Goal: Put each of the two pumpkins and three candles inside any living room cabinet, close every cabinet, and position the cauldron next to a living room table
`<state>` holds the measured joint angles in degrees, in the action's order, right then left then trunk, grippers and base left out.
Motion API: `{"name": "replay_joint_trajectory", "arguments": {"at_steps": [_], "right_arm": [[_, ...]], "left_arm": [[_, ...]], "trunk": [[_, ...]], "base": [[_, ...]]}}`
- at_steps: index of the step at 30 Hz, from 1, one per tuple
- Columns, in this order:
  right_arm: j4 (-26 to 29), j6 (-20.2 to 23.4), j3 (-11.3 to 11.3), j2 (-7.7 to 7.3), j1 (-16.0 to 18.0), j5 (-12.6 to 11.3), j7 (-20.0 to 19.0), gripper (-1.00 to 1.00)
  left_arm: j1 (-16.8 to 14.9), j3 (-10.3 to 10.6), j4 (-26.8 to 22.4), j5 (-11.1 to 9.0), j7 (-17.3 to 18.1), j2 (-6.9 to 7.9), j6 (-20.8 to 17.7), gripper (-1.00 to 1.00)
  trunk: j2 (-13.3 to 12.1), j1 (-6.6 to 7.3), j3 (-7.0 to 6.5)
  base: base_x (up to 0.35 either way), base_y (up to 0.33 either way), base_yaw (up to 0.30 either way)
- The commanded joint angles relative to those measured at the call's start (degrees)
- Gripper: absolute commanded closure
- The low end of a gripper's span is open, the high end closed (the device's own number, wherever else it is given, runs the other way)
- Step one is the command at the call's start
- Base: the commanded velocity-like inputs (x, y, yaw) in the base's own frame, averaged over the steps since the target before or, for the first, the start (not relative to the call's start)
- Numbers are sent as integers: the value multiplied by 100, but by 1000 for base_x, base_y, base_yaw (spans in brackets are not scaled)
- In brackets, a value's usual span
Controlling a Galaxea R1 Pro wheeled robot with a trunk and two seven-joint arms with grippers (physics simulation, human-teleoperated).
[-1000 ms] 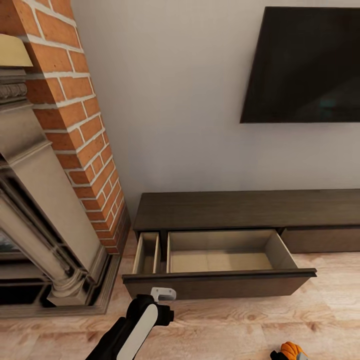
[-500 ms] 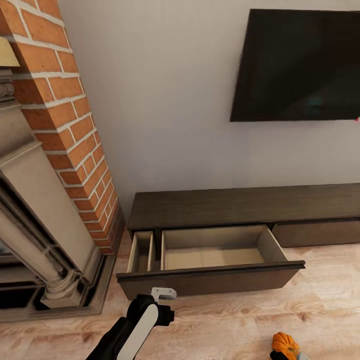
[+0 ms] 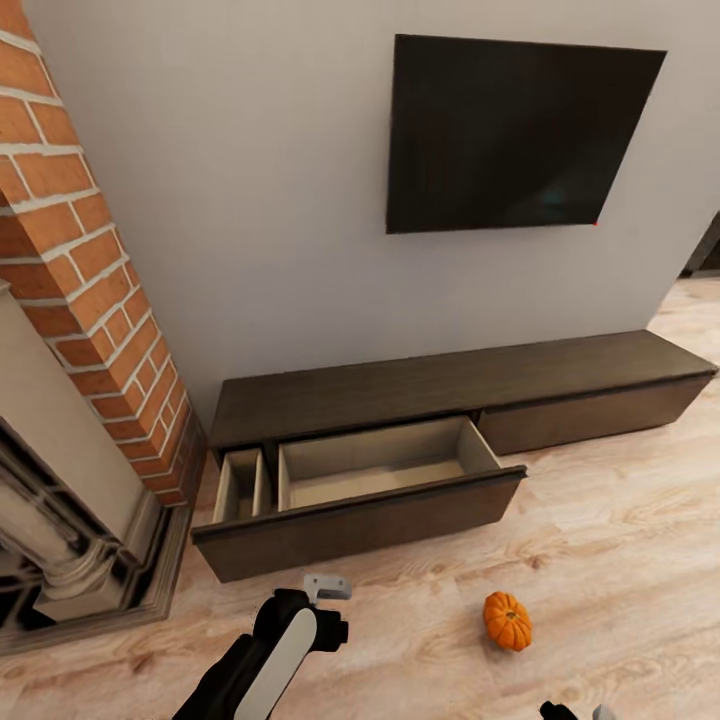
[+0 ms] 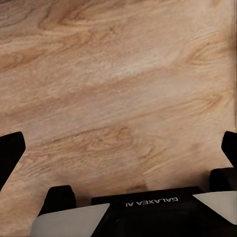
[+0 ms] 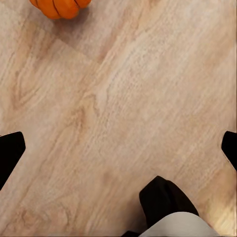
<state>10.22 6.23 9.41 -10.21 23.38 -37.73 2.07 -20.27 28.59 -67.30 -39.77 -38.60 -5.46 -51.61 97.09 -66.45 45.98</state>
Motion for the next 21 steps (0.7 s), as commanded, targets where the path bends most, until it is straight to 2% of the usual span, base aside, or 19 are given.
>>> {"name": "replay_joint_trajectory", "arguments": {"at_steps": [1, 7, 11, 21], "right_arm": [[15, 36, 26, 2, 0, -9, 22, -100], [15, 31, 26, 2, 0, -7, 22, -100], [15, 28, 26, 2, 0, -3, 22, -100], [15, 28, 26, 2, 0, 2, 22, -100]], "left_arm": [[-4, 7, -7, -58, -60, 1, -7, -100], [-4, 7, -6, -58, -60, 1, -7, -100], [-4, 7, -3, -58, -55, 1, -7, -100], [-4, 7, -2, -57, -51, 1, -7, -100]], "trunk": [[3, 3, 5], [3, 3, 5], [3, 3, 5], [3, 3, 5]], "base": [[-270, -39, -280], [-186, -9, -276], [-52, -1, -207], [-4, 0, -66]]}}
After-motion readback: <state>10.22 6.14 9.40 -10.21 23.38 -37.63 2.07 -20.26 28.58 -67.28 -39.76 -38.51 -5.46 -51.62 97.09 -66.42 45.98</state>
